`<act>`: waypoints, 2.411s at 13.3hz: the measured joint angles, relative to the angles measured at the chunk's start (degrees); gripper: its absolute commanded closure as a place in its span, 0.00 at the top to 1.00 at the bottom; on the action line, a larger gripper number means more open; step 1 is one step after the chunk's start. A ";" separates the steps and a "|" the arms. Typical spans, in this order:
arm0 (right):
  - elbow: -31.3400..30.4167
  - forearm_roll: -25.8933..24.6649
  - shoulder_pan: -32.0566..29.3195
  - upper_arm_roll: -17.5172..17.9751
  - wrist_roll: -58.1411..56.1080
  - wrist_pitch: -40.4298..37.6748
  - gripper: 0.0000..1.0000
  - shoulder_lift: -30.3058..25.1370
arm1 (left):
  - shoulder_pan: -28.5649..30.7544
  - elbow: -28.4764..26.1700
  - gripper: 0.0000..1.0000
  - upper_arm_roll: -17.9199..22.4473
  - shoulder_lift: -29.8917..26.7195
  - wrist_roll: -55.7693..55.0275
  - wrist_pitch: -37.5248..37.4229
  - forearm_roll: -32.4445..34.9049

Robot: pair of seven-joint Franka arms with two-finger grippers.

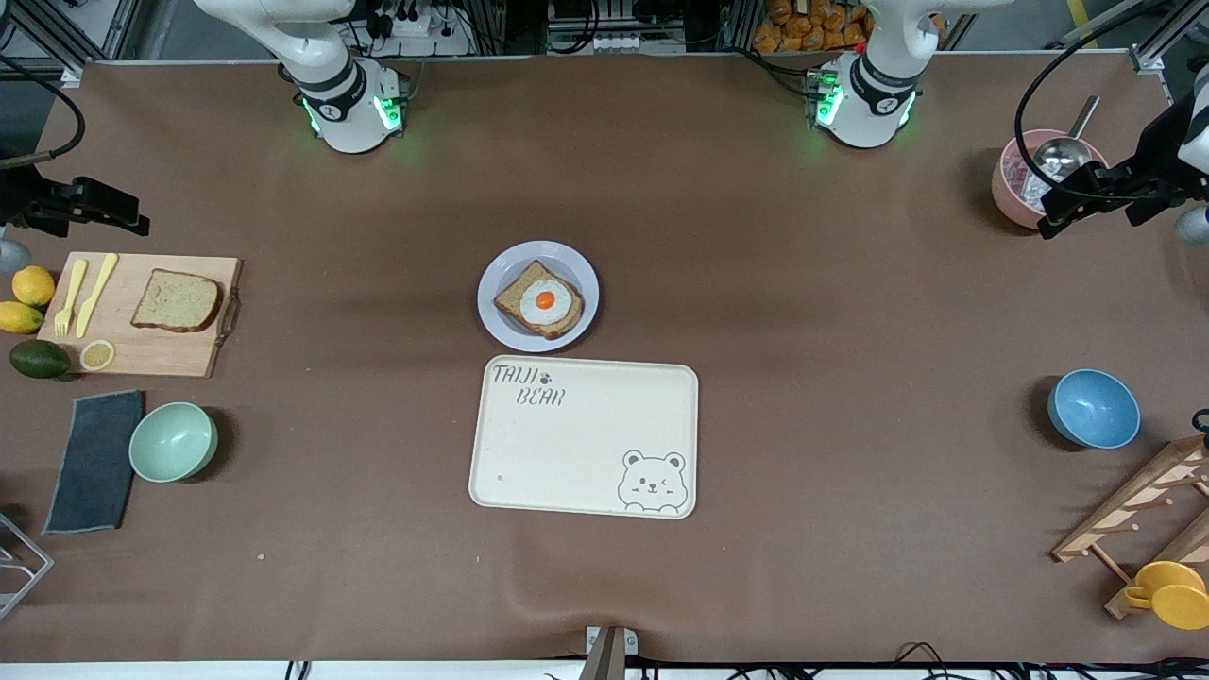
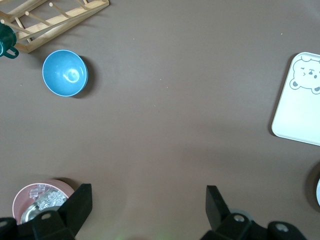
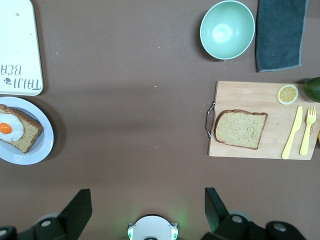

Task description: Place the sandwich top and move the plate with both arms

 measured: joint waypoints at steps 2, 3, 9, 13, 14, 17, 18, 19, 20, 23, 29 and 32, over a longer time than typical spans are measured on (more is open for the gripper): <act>-0.06 -0.11 -1.53 -0.10 0.01 0.00 1.00 0.00 | -0.08 0.00 1.00 -0.12 0.00 0.00 -0.42 0.00; -0.12 -0.12 -2.88 -0.14 -0.02 -0.01 1.00 0.00 | -0.15 0.00 1.00 -0.18 0.00 0.00 -0.47 0.00; -3.25 -0.18 -13.02 -0.33 -3.07 0.76 1.00 3.19 | -0.16 0.00 1.00 -0.27 0.03 0.00 -0.53 -0.07; -6.37 -0.21 -20.70 -0.46 -8.03 7.47 1.00 12.56 | -0.06 0.03 1.00 -0.25 0.03 0.00 -0.53 -0.08; -7.73 -0.23 -22.00 -0.46 -9.24 9.31 1.00 13.85 | -0.06 0.03 1.00 -0.25 0.03 0.00 -0.55 -0.08; -13.13 -1.01 -24.51 -0.48 -11.03 15.14 1.00 14.50 | -0.10 0.03 1.00 -0.25 0.03 0.00 -0.59 -0.08; -15.00 -1.40 -25.09 -0.47 -11.66 17.40 1.00 14.44 | -0.14 0.03 1.00 -0.27 0.03 0.00 -0.66 -0.08; -17.09 -1.53 -25.69 -0.48 -12.88 20.26 1.00 14.39 | -0.17 0.03 1.00 -0.28 0.03 0.00 -0.86 -0.08; -19.22 -1.58 -26.25 -0.47 -14.10 23.38 1.00 14.32 | -0.18 0.03 1.00 -0.30 0.03 0.00 -1.19 -0.08; -24.51 -1.73 -28.76 -0.50 -18.22 31.99 1.00 14.32 | -0.21 0.03 1.00 -0.32 0.03 0.00 -1.53 -0.08; -27.46 -1.74 -32.51 -0.50 -23.92 42.82 1.00 18.60 | -0.27 0.05 1.00 -0.66 0.01 0.00 -1.63 -0.08; -27.47 -1.74 -32.69 -0.49 -24.52 44.32 1.00 21.61 | -0.29 0.05 1.00 -0.95 0.01 0.00 -1.79 -0.08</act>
